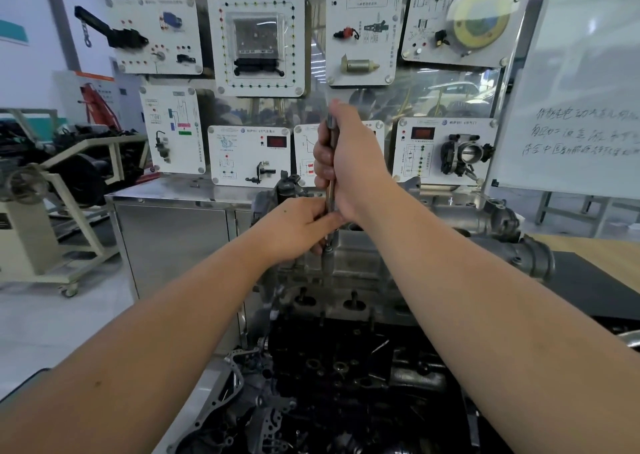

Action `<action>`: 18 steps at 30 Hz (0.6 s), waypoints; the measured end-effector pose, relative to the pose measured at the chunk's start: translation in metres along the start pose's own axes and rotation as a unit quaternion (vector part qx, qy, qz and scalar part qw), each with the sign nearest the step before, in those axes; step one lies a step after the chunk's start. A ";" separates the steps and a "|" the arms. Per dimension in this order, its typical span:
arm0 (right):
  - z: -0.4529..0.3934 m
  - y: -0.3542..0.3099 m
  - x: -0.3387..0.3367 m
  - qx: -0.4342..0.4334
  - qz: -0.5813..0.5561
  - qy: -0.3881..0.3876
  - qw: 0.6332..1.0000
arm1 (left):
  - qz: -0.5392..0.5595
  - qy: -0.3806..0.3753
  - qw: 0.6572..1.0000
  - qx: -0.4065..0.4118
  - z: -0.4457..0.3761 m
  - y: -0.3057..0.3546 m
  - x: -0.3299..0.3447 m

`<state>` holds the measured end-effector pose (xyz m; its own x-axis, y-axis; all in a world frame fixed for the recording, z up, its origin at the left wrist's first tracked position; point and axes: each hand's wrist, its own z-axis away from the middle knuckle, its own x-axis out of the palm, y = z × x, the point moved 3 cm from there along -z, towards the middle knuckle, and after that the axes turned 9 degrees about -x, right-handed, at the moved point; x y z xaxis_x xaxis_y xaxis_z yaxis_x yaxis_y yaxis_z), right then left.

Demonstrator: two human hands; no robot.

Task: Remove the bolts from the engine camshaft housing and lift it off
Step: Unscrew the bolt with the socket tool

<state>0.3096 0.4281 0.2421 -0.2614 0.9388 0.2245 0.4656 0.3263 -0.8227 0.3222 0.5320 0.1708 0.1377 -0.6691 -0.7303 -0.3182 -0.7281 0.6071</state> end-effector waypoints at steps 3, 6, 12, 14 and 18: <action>0.000 0.002 0.001 -0.015 0.011 -0.008 1.000 | 0.020 -0.018 1.000 -0.007 0.000 -0.002 -0.001; 0.001 0.005 0.004 -0.050 0.038 -0.009 0.998 | 0.014 -0.022 1.000 -0.002 0.004 -0.003 -0.001; 0.007 0.022 -0.003 -0.148 0.096 -0.023 0.984 | -0.010 0.060 0.997 0.037 0.013 0.001 0.000; 0.009 0.025 -0.006 -0.176 0.130 -0.025 0.975 | 0.018 0.077 0.996 0.038 0.013 0.001 -0.001; 0.010 0.024 -0.010 -0.212 0.213 -0.023 0.953 | 0.062 0.095 0.992 0.054 0.013 -0.002 0.000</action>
<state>0.3154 0.4255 0.2149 -0.0038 0.9934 -0.1147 0.8348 -0.0600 -0.5473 0.3104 0.5357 0.1656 0.2628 -0.7763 -0.5730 -0.4415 -0.6247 0.6440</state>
